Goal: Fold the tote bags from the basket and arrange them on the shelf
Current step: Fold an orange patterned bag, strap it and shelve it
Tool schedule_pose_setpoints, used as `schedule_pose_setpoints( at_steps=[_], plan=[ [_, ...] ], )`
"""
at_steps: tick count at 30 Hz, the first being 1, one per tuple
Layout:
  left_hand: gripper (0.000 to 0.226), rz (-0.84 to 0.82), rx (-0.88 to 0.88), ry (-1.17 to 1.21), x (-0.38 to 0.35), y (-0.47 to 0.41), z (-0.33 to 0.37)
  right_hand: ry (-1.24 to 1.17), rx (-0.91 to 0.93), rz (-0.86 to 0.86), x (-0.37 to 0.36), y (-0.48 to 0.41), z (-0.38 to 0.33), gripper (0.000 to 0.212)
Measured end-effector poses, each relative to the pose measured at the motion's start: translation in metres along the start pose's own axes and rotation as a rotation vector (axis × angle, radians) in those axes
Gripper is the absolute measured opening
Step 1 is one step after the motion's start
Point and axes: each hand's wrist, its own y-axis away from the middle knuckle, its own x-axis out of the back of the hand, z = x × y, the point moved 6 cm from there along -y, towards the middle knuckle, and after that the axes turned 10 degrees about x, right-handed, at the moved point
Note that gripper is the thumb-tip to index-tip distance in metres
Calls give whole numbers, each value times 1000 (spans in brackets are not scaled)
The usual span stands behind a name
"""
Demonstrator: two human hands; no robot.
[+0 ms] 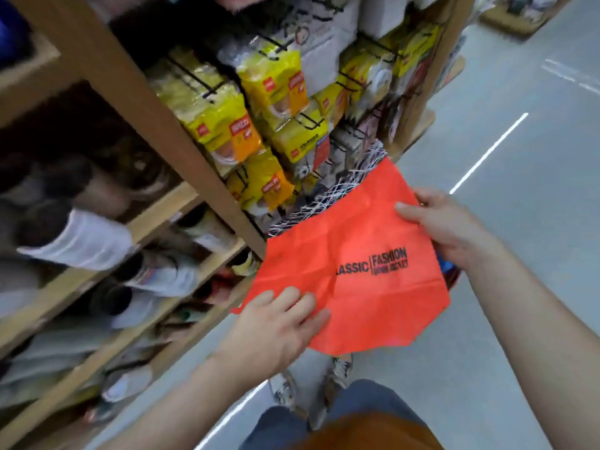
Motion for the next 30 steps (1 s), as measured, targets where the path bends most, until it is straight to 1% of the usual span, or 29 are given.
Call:
schedule_pose_setpoints(
  at_steps=[1, 2, 3, 4, 5, 6, 7, 8, 9, 10, 11, 12, 13, 14, 16, 17, 19, 21, 22, 23, 24, 25, 27, 28, 30],
  plan=[
    [44, -82, 72, 19, -2, 11, -4, 156, 107, 7, -13, -2, -10, 20],
    [53, -192, 161, 38, -4, 27, -11, 267, 214, -36, -34, 1, -25, 24],
    [70, -309, 250, 98, -8, 46, -18, 362, 312, -98, -55, 6, -39, 22],
    [88, -411, 367, 245, -12, 66, -25, 465, 384, -160, -75, 12, -52, 14],
    [99, -499, 481, 417, -10, 84, -33, 554, 445, -216, -95, 19, -63, 15],
    [103, -429, 579, 577, 0, 96, -42, 628, 472, -276, -115, 28, -72, 26],
    [103, -215, 692, 701, 15, 108, -58, 659, 498, -344, -135, 39, -80, 32],
    [103, 45, 833, 751, 33, 124, -78, 681, 533, -416, -156, 52, -87, 31],
    [104, 242, 979, 746, 45, 147, -94, 705, 575, -485, -177, 66, -93, 27],
    [105, 373, 1104, 725, 54, 170, -107, 732, 613, -548, -198, 82, -99, 21],
    [108, 418, 1191, 730, 57, 191, -115, 764, 652, -598, -217, 96, -105, 18],
    [107, 407, 1234, 748, 61, 209, -116, 798, 694, -647, -237, 112, -112, 16],
    [98, 379, 1266, 789, 60, 230, -117, 822, 730, -693, -257, 128, -118, 16],
    [77, 369, 1280, 834, 60, 251, -117, 837, 755, -732, -277, 143, -124, 17],
    [17, 397, 1344, 944, 63, 296, -115, 836, 808, -768, -314, 171, -136, 20],
    [6, 445, 1384, 1001, 67, 319, -114, 837, 843, -766, -332, 182, -139, 20],
    [9, 550, 1445, 1038, 82, 362, -114, 865, 946, -723, -366, 204, -145, 21],
    [10, 637, 1444, 906, 109, 400, -116, 843, 1072, -699, -403, 228, -149, 14],
    [8, 670, 1430, 805, 126, 416, -118, 792, 1107, -713, -423, 240, -150, 16],
    [8, 691, 1417, 701, 140, 432, -120, 720, 1120, -742, -441, 251, -151, 25],
    [11, 698, 1401, 605, 155, 443, -123, 633, 1128, -770, -460, 260, -152, 29],
    [14, 703, 1397, 530, 167, 454, -127, 537, 1140, -778, -476, 267, -155, 27],
    [7, 752, 1411, 411, 190, 478, -138, 379, 1149, -750, -504, 274, -163, 14],
    [12, 809, 1440, 309, 205, 491, -141, 342, 1156, -724, -515, 273, -169, 8],
    [31, 943, 1509, 48, 232, 518, -145, 312, 1184, -663, -536, 268, -184, 21]
  ],
)
